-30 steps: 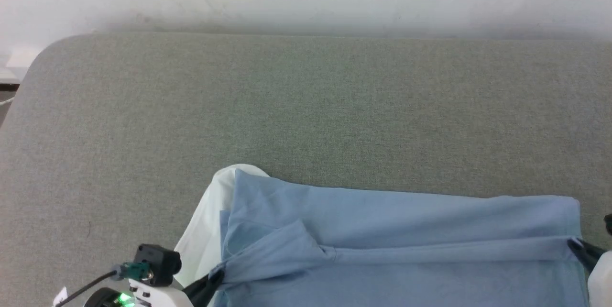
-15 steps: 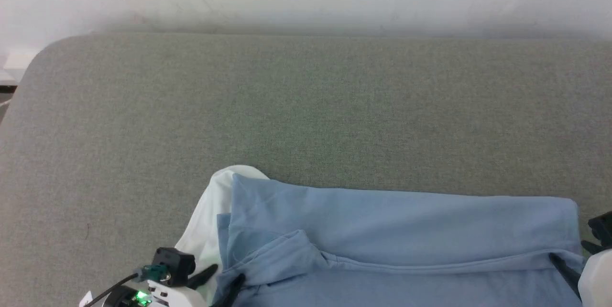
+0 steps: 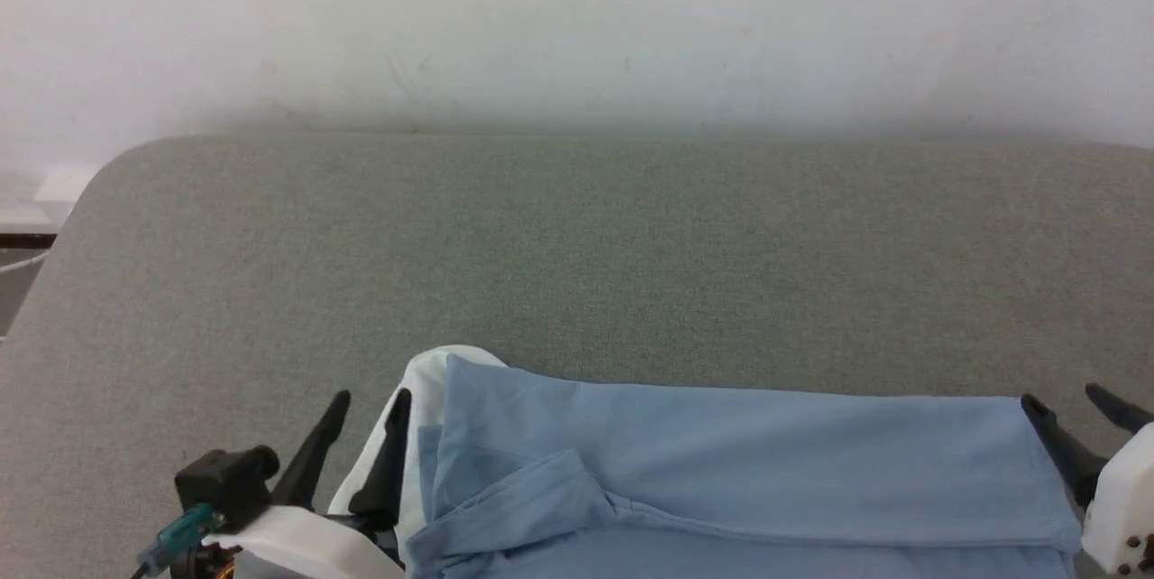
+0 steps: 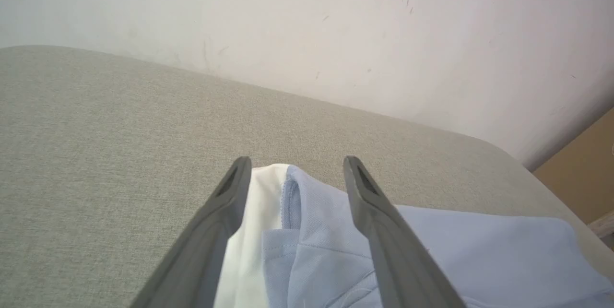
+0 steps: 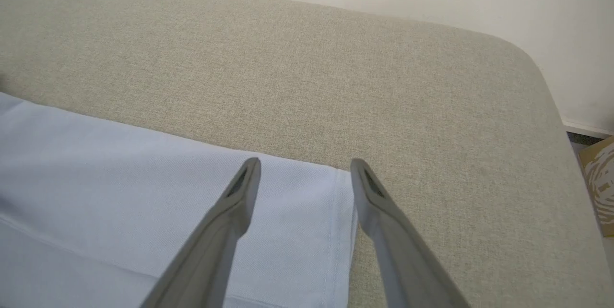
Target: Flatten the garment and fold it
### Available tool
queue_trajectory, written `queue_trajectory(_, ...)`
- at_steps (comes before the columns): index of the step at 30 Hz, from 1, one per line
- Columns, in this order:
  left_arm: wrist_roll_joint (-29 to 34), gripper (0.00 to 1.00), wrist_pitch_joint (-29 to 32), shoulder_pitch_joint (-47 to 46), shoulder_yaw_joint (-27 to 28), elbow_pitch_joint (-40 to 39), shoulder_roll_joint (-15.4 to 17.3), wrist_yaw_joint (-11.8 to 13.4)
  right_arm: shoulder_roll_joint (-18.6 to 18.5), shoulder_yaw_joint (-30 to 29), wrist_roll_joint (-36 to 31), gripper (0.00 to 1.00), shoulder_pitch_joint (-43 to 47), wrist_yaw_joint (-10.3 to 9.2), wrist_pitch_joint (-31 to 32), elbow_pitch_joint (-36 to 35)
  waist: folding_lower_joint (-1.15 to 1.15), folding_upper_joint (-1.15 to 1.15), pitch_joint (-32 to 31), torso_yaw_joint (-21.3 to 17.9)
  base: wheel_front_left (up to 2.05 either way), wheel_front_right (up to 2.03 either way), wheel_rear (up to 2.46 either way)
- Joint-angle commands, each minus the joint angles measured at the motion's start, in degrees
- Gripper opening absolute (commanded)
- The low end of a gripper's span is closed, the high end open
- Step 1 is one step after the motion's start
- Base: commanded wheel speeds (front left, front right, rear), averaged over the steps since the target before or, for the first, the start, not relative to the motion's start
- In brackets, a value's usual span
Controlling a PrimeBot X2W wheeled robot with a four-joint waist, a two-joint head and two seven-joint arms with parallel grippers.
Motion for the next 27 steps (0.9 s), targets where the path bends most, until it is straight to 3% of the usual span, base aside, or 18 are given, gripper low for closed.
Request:
queue_trajectory(1,0.6,1.00,-1.2,0.9,1.9,-0.3,-1.4,0.7,2.5,-1.4,-0.9,1.00,1.4,-0.05,0.4,-0.2,0.00,0.00,-0.7,0.2,0.00,0.00,0.00)
queue_trajectory(7,10.5,1.00,-1.9,4.3,13.9,-4.1,-9.8,0.7,12.3,-8.7,-6.2,1.00,4.5,-0.05,0.8,1.3,0.00,0.00,-0.6,0.7,0.00,0.00,0.00)
queue_trajectory(14,26.8,1.00,-1.9,9.2,24.2,-7.5,-18.5,-5.1,21.6,-17.1,-13.1,1.00,5.4,-0.05,2.1,5.4,0.00,0.00,0.3,1.0,0.00,0.00,0.00)
queue_trajectory(19,32.8,1.00,-1.9,9.7,26.0,-7.6,-21.8,-7.5,24.6,-21.6,-17.2,1.00,4.4,-0.05,2.3,9.6,0.00,0.00,1.6,1.5,0.00,0.00,0.00)
queue_trajectory(27,35.0,1.00,-1.9,8.1,27.3,-6.6,-23.8,-10.2,26.1,-20.5,-16.1,1.00,3.0,-0.05,3.5,15.0,0.00,0.00,3.7,2.4,0.00,0.00,0.00)
